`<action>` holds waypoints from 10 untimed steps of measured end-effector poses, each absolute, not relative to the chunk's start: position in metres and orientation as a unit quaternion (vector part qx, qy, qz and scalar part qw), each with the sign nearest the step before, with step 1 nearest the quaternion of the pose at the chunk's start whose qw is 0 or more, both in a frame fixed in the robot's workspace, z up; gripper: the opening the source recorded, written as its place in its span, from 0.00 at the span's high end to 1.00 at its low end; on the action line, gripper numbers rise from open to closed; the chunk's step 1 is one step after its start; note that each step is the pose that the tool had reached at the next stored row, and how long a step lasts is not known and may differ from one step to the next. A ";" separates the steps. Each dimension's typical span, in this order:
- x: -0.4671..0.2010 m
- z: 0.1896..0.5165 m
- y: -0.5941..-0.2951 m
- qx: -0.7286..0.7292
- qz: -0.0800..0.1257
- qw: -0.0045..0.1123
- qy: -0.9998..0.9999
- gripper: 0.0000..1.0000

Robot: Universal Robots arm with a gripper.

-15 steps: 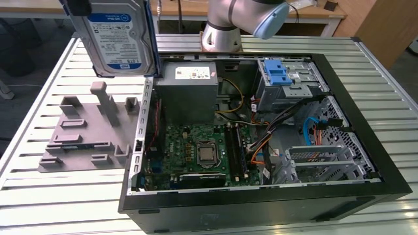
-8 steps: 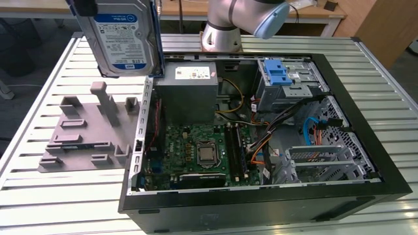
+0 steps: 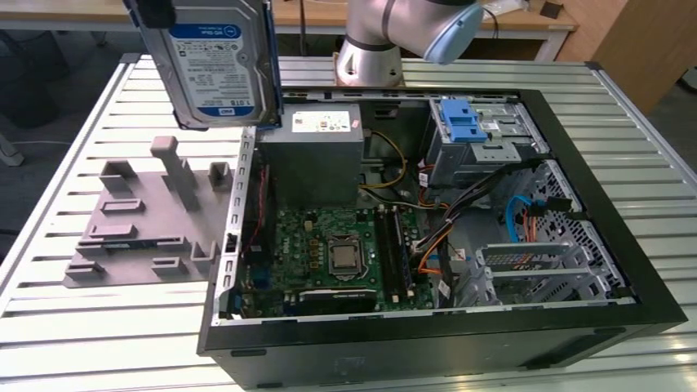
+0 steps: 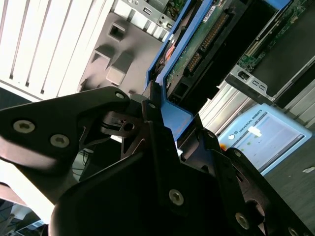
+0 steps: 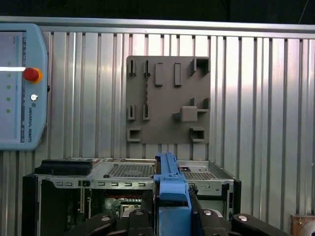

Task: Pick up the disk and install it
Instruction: 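Pick up the disk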

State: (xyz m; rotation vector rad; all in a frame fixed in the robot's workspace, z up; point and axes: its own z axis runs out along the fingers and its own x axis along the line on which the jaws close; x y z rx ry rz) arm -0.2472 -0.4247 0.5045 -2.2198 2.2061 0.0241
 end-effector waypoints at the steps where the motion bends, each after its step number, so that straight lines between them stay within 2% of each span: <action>1: -0.246 0.504 -0.425 -0.709 0.008 0.006 0.705 0.64; 10: -0.237 0.504 -0.425 -0.709 0.008 0.006 0.705 0.64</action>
